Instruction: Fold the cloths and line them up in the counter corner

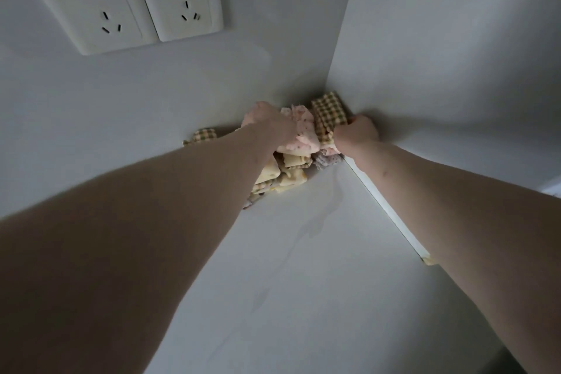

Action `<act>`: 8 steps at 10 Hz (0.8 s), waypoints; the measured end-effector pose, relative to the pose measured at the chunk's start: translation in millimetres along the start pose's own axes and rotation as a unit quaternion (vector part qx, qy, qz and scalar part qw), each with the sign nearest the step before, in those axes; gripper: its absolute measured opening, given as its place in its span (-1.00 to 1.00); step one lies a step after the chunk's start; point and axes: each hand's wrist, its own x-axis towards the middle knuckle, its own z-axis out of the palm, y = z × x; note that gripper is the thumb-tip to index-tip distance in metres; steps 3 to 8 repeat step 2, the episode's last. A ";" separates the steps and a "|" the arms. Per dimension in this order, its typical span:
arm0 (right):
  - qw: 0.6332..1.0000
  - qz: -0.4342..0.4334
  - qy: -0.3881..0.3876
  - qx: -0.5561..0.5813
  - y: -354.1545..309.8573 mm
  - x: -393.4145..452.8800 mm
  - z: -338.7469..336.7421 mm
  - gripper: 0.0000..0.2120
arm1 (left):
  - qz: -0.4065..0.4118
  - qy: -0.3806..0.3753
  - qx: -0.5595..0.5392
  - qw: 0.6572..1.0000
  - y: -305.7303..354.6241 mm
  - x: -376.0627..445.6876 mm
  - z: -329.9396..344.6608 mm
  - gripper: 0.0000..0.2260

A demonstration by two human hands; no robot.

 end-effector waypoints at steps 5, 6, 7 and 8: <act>0.991 -0.124 0.043 -0.017 5.9 -8.4 -0.8 -0.62 | 0.013 0.039 0.010 0.999 -9.7 4.5 -21.9 -0.60; 0.991 -0.124 0.043 -0.017 5.9 -8.4 -0.8 -0.62 | 0.013 0.039 0.010 0.999 -9.7 4.5 -21.9 -0.60; 0.991 -0.124 0.043 -0.017 5.9 -8.4 -0.8 -0.62 | 0.013 0.039 0.010 0.999 -9.7 4.5 -21.9 -0.60; 0.991 -0.124 0.043 -0.017 5.9 -8.4 -0.8 -0.62 | 0.013 0.039 0.010 0.999 -9.7 4.5 -21.9 -0.60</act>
